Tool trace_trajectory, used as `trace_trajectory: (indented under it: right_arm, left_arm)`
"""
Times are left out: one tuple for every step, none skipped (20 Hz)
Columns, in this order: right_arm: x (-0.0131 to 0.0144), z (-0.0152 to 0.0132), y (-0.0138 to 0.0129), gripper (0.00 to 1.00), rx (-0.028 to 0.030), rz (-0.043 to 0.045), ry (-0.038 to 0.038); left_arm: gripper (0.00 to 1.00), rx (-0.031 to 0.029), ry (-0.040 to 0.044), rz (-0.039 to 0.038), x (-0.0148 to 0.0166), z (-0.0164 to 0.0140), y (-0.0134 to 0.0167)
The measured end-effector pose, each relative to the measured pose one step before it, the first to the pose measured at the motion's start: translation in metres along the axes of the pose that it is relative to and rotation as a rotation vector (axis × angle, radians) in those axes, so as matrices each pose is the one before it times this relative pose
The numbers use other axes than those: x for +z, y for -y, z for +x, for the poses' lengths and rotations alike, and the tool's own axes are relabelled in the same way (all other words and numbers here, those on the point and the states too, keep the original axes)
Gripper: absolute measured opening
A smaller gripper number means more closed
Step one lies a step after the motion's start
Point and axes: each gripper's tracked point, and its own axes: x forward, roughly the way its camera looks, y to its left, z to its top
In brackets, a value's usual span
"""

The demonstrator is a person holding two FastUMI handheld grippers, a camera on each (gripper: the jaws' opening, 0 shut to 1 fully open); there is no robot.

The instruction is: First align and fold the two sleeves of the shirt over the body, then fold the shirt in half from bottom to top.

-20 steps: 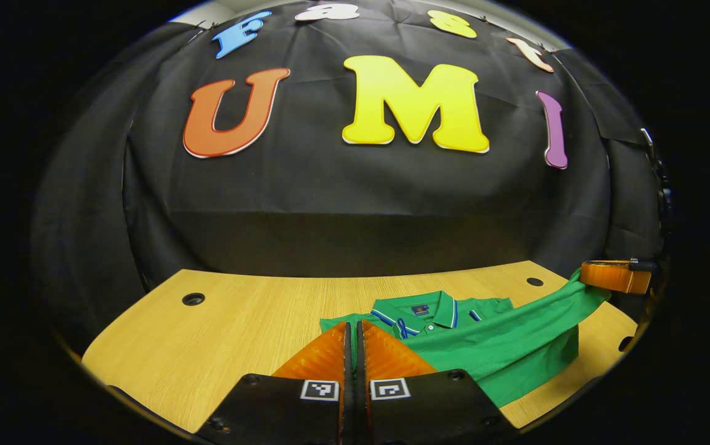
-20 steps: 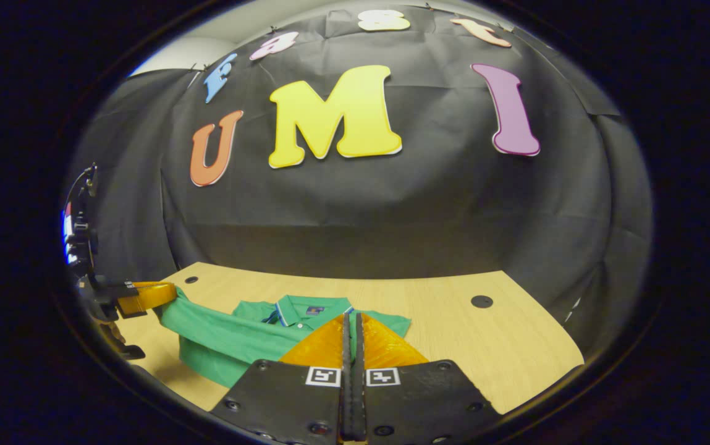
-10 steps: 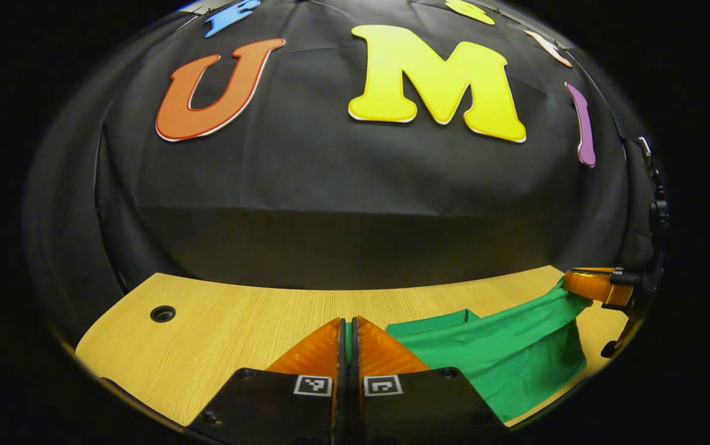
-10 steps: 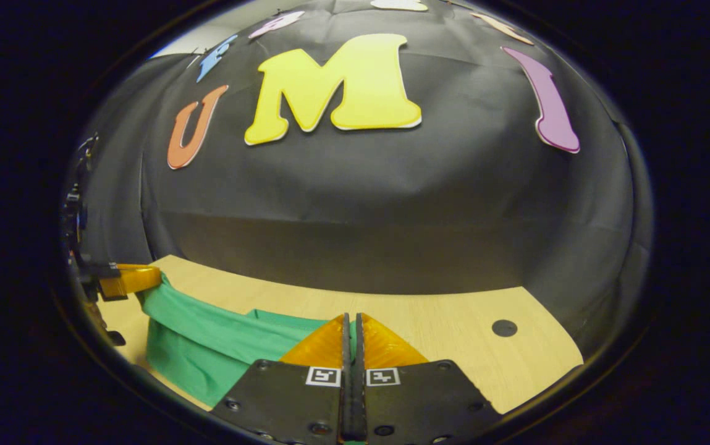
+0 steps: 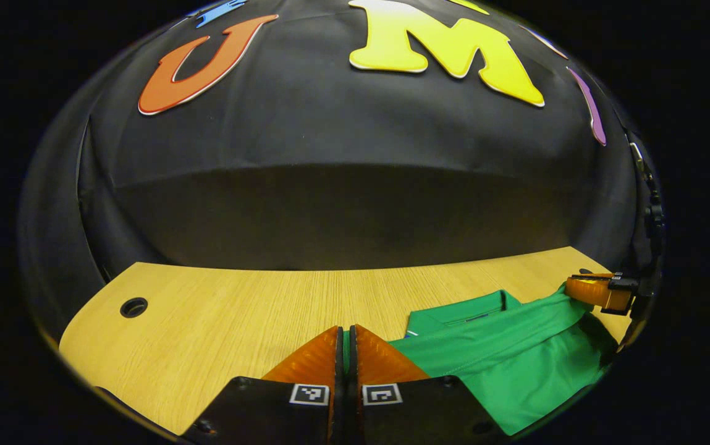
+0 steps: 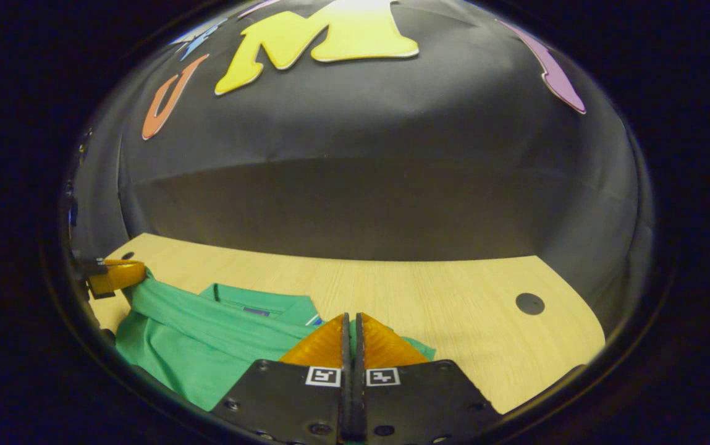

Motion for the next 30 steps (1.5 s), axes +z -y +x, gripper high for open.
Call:
trace_trajectory:
  right_arm:
    - [-0.00232,0.00036,-0.00005,0.0,-0.00577,-0.00954,-0.00114]
    - [-0.00062,0.00071,0.00176,0.0,-0.01208,-0.00113,-0.00543]
    - [-0.00088,-0.00037,0.00098,0.04,-0.00676,0.00819,-0.00264]
    - [-0.00024,0.00049,0.00275,0.07,-0.00933,0.00956,-0.00353]
    - [0.00136,-0.00115,0.00195,0.25,-0.00789,0.00935,-0.001]
    - [0.00067,-0.00139,0.00129,0.43,-0.00569,0.00127,0.00427]
    - [0.00054,-0.00146,0.00253,0.61,-0.0149,-0.00245,0.00381]
    - [0.00054,0.00196,0.00006,0.79,-0.0056,-0.00573,0.00747]
    - [0.00242,-0.00539,0.00028,0.97,-0.00757,-0.00001,0.0101]
    - [0.00137,-0.00282,-0.00035,0.98,-0.00792,-0.00273,0.00724]
    - [-0.00007,-0.00467,-0.00022,0.98,-0.00837,-0.00969,0.00361]
    - [0.00266,-0.00598,0.00116,0.98,-0.01283,-0.01575,0.00557]
    - [0.00455,-0.00599,0.00217,0.97,-0.01627,-0.0136,0.01171]
    - [0.00774,-0.01083,0.00142,0.96,-0.01299,-0.00594,0.01515]
    - [0.00631,-0.01137,0.00157,0.96,-0.01008,0.00362,0.0206]
    - [0.00887,-0.01302,0.00018,0.96,-0.00252,0.01005,0.02299]
    - [0.00674,-0.01567,0.00068,0.97,-0.00277,0.00616,0.0088]
    - [0.00553,-0.01588,0.00026,0.95,-0.00056,0.0003,0.0041]
    - [0.00346,-0.01943,0.00061,0.95,0.00111,-0.00268,0.00184]
    - [0.00647,-0.02161,-0.00188,0.95,0.01274,-0.00373,0.01298]
    - [0.00781,-0.02358,-0.00146,0.97,0.01273,-0.00708,0.01583]
    - [0.00905,-0.02377,0.00105,0.95,0.00864,-0.0055,0.02125]
    - [0.00621,-0.02339,0.00209,0.95,0.00299,0.00265,0.02032]
    - [0.00696,-0.02258,0.00073,0.95,0.00481,0.00563,0.01896]
    - [0.0062,-0.02249,-0.00054,0.95,0.00853,0.00297,0.01455]
    - [0.00227,-0.02087,0.00092,0.95,-0.0019,0.00214,-0.00129]
    - [0.00009,-0.02134,0.00051,0.95,0.00466,0.00421,-0.00132]
    - [0.00306,-0.02071,-0.00203,0.94,0.01533,0.00112,0.00533]
    - [0.00319,-0.02156,-0.00076,0.96,0.0128,-0.00577,0.01272]
    - [0.00404,-0.01931,0.00026,0.96,0.00513,-0.02059,0.02044]
  left_arm:
    - [0.08,0.00917,-0.00145,0.00221,-0.00233,0.00297,-0.00244]
    - [0.14,0.00985,-0.00003,0.00769,-0.00049,-0.00044,-0.00243]
    - [0.12,0.02813,0.00497,0.01295,-0.00074,0.00219,-0.00447]
    - [0.31,0.01712,0.00334,0.01172,0.00171,-0.00122,-0.0027]
    - [0.7,0.00951,-0.00332,0.00826,0.00033,-0.00016,-0.00041]
    - [0.85,0.01007,0.00377,0.00188,0.00073,0.0021,0.00061]
    - [1.0,0.00664,0.00144,0.00087,0.00117,-0.00502,0.00086]
    - [1.0,0.00063,0.00295,-0.00314,0.00185,-0.00092,0.00173]
    - [1.0,-0.00952,0.00292,0.001,0.00143,-0.00072,0.00331]
    - [1.0,0.00278,0.00106,0.00229,0.00014,-0.00214,0.00028]
    - [1.0,0.00221,-0.00013,-0.00311,0.00186,-0.00175,-0.00023]
    - [1.0,-0.00635,0.00189,-0.0081,0.00249,-0.00403,0.00172]
    - [1.0,-0.01389,0.00363,-0.00685,0.00395,-0.0055,0.00453]
    - [1.0,-0.01423,0.00309,-0.0043,0.00297,-0.00866,0.00604]
    - [1.0,-0.01123,0.00724,0.00303,0.00249,-0.01017,0.00581]
    - [1.0,-0.00696,0.0091,0.00725,0.00242,-0.01245,0.00651]
    - [1.0,-0.00419,0.01941,0.00747,0.00314,-0.0156,0.00635]
    - [1.0,-0.01599,0.01968,0.00888,0.00391,-0.01582,0.00857]
    - [1.0,-0.01436,0.01579,0.01103,0.00356,-0.01848,0.00813]
    - [1.0,-0.00291,0.01926,0.00927,0.00636,-0.01929,0.00495]
    - [1.0,-0.00419,0.01668,0.00134,0.00572,-0.01944,0.005]
    - [1.0,-0.00932,0.0134,-0.00545,0.00867,-0.01899,0.00635]
    - [1.0,-0.00284,0.01448,-0.00862,0.00569,-0.0224,0.0062]
    - [1.0,0.00559,0.01608,-0.00615,0.00643,-0.02063,0.00295]
    - [1.0,0.00671,0.01828,-0.00603,0.00816,-0.02051,0.0031]
    - [1.0,-0.00062,0.00957,-0.00177,0.0056,-0.01734,0.00485]
    - [1.0,0.00461,0.00357,-0.0016,0.00374,-0.01697,0.00327]
    - [1.0,0.00792,0.0092,-0.00262,0.00491,-0.01616,0.00242]
    - [1.0,0.00114,0.01589,-0.00049,0.00719,-0.0158,0.00436]
    - [1.0,-0.00092,0.02388,0.00013,0.00847,-0.01413,0.00458]
